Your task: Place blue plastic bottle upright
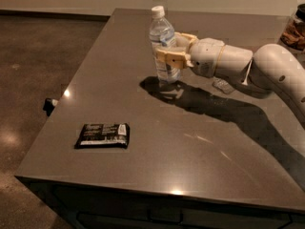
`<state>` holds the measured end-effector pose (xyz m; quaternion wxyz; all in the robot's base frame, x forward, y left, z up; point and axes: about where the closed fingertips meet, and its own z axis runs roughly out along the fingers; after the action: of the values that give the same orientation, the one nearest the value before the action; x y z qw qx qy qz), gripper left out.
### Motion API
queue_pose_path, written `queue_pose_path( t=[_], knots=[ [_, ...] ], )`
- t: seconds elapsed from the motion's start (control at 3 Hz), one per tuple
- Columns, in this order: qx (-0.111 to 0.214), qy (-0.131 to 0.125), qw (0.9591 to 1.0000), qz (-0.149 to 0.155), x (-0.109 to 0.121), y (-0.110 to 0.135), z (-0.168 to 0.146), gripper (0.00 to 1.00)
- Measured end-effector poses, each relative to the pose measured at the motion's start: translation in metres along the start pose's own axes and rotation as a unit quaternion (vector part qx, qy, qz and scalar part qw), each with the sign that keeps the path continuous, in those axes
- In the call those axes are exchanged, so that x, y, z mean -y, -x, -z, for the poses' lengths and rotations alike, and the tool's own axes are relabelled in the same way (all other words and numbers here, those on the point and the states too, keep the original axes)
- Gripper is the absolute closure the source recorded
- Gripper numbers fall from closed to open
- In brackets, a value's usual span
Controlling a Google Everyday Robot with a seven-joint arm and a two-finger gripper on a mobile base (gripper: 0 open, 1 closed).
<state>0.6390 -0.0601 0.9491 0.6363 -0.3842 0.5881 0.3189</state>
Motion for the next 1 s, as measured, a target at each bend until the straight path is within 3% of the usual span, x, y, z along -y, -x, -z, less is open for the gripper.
queue_pose_path(
  t=[0.33,1.0],
  knots=[
    [-0.001,-0.012,0.9999,0.006,-0.0053,-0.0034,0.0062,1.00],
    [0.010,-0.037,0.9992,-0.011,-0.0073,-0.0034,0.0070,1.00]
  ],
)
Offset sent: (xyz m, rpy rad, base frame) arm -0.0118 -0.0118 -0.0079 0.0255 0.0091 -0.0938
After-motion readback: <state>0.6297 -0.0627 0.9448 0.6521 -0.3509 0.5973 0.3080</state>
